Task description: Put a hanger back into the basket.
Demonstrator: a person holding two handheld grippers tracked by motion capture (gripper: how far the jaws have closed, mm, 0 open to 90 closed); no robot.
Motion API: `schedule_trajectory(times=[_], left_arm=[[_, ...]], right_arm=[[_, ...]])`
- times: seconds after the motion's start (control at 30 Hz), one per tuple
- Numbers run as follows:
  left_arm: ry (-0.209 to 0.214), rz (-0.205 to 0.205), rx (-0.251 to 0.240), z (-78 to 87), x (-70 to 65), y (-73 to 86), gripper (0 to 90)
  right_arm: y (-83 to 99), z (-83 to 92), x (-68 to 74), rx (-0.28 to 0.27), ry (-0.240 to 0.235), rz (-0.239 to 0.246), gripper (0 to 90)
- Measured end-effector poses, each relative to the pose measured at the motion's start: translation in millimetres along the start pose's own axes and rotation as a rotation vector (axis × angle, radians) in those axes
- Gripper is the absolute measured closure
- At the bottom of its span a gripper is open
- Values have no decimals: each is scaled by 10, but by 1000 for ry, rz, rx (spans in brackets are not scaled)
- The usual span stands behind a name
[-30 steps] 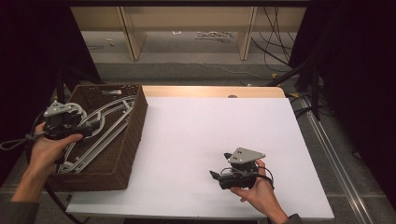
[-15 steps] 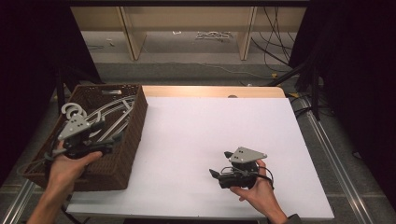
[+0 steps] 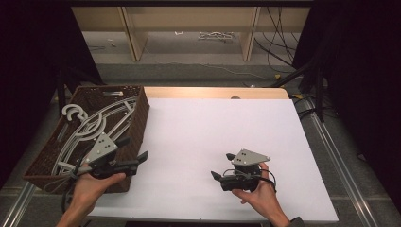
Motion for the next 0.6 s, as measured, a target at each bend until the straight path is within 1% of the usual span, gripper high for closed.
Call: schedule_trajectory(times=[0.03,0.07,0.13,0.2,0.23,0.33,0.37,0.4,0.43,0.47,0.5,0.53,0.57,0.6], left_arm=[[0,0,0,0,0,0,214],[-4,-3,-3,2,-27,6,217],[-19,-31,-4,8,-81,16,222],[-20,-14,-7,4,-120,45,221],[-23,-26,-5,-8,-163,77,222],[-17,-35,-4,-28,-221,104,225],[2,-33,-11,-43,-269,118,227],[1,-39,-9,-45,-307,127,228],[1,-39,-9,-45,-307,127,231],[-15,-60,4,-65,-356,159,233],[-15,-60,4,-65,-356,159,233],[-41,-105,15,-88,-391,196,233],[-41,-105,15,-88,-391,196,232],[-24,-110,15,-106,-424,216,232]], right_arm=[[0,0,0,0,0,0,211],[2,-1,6,1,-1,-1,211],[1,-2,10,1,-2,-1,211],[-3,-2,15,-5,-5,-3,211],[-2,-1,15,-5,-5,0,211],[-3,3,16,-8,-4,-2,211],[-5,4,16,-11,-4,-5,211],[-5,4,11,-18,2,1,212],[-5,4,11,-18,2,1,212],[-4,5,13,-10,-4,-7,212],[-4,5,13,-10,-4,-7,212],[-8,5,13,-13,-4,-10,212],[-8,5,13,-13,-4,-10,212],[-8,6,14,-13,-4,-9,212]])
Point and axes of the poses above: each handheld gripper's, and its own axes: z roughly backward along the jaws, y roughly out of its underside, x roughly to its left, the point moved 1 cm from there along -z, roughly forward along the jaws, and after that the axes turned 6 degrees about y, right-handed, at the moved point
